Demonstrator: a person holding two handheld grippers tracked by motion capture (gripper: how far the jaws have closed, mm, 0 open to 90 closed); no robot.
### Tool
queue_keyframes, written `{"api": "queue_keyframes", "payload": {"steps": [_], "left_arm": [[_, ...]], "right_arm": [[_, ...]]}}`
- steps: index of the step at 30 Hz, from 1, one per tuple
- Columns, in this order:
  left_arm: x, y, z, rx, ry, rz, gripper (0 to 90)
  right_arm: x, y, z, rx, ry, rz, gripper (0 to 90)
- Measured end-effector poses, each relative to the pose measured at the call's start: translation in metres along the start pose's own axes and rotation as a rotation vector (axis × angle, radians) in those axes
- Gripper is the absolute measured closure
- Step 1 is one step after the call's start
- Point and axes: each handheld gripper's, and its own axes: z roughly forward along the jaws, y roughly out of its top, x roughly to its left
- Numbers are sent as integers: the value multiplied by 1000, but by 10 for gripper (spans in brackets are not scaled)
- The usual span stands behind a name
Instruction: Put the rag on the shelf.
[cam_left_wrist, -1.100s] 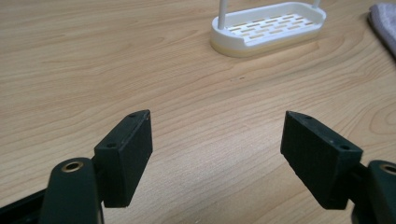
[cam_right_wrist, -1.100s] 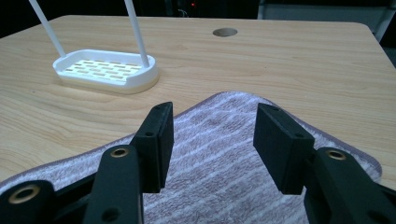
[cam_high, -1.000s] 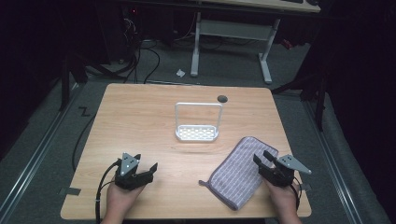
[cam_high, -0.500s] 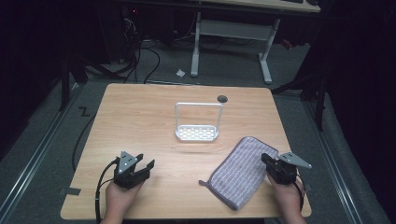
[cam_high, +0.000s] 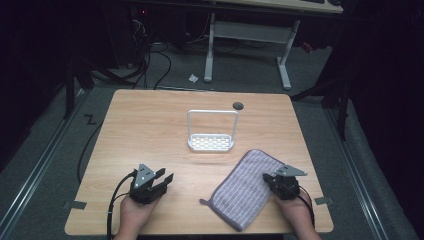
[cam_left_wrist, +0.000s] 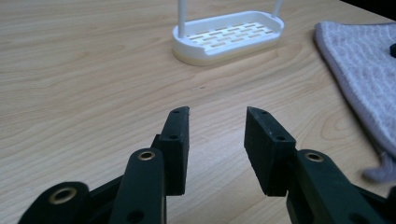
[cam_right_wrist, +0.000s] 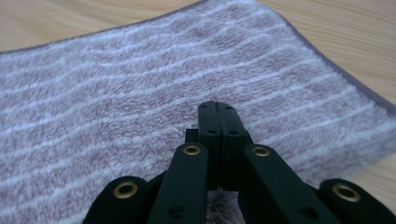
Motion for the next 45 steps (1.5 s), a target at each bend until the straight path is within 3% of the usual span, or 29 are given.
{"api": "queue_keyframes", "payload": {"steps": [1, 2, 8, 9, 10, 13, 14, 15, 17, 18, 20, 22, 23, 24, 26, 27, 29, 32, 33, 34, 36, 38, 39, 40, 41, 42, 43, 44, 45], "left_arm": [[-2, 0, 1, 1, -8, 3, 608], [-6, 0, 5, 7, -24, 5, 606], [-19, 2, 15, 25, -83, 25, 635], [-27, 4, 21, 43, -105, 54, 641], [-27, 4, 21, 43, -105, 54, 649], [-44, 12, 34, 60, -154, 95, 679], [-44, 12, 34, 60, -154, 95, 684], [-52, 15, 43, 80, -167, 119, 690], [-55, 16, 47, 92, -176, 125, 707], [-60, 13, 54, 125, -192, 139, 711], [-63, 12, 56, 142, -198, 154, 721], [-70, 7, 59, 189, -210, 194, 758], [-70, 7, 59, 189, -210, 194, 763], [-75, 4, 60, 212, -211, 224, 764], [-78, 3, 59, 216, -213, 230, 767], [-82, 0, 55, 226, -243, 216, 767], [-88, -5, 48, 231, -266, 217, 766], [-96, -11, 40, 234, -295, 234, 755], [-104, -14, 33, 248, -334, 245, 745], [-107, -16, 30, 253, -346, 249, 731], [-106, -15, 26, 263, -357, 232, 691], [-103, -14, 24, 260, -352, 217, 637], [-98, -12, 22, 236, -339, 205, 628], [-84, -6, 21, 174, -289, 152, 613], [-84, -6, 21, 174, -289, 152, 586], [-68, 1, 32, 135, -239, 55, 560], [-68, 1, 32, 135, -239, 55, 546], [-63, 5, 40, 133, -196, 26, 546], [-62, 9, 56, 149, -141, 34, 503]], "right_arm": [[0, 0, 0, 0, 0, 0, 900], [11, 2, 3, -4, 22, -39, 900], [33, 7, 9, -13, 98, -73, 900], [44, 9, 11, -11, 123, -95, 900], [50, 10, 12, -13, 136, -108, 900], [71, 13, 14, -21, 182, -167, 900], [71, 13, 14, -21, 182, -167, 900], [84, 14, 15, -23, 212, -197, 900], [89, 14, 16, -25, 230, -205, 900], [97, 16, 16, -30, 241, -217, 897], [99, 17, 14, -41, 237, -221, 890], [93, 18, 3, -80, 221, -187, 881], [87, 15, -1, -82, 213, -165, 886], [82, 12, -4, -76, 198, -149, 888], [76, 10, -6, -60, 179, -139, 891], [67, 7, -4, -35, 158, -118, 896], [64, 9, 2, -13, 146, -119, 896], [68, 15, 14, 0, 143, -139, 895], [69, 18, 18, 0, 143, -139, 895], [70, 21, 22, -2, 146, -144, 895], [75, 25, 27, -5, 155, -156, 895], [79, 26, 29, -9, 161, -169, 895], [81, 26, 28, -9, 163, -176, 893], [82, 25, 27, -9, 166, -181, 892], [83, 24, 26, -8, 170, -181, 891], [83, 23, 26, -10, 171, -186, 890], [83, 23, 26, -10, 171, -186, 890], [85, 23, 25, -11, 173, -187, 890], [87, 21, 23, -10, 178, -185, 876]]}}
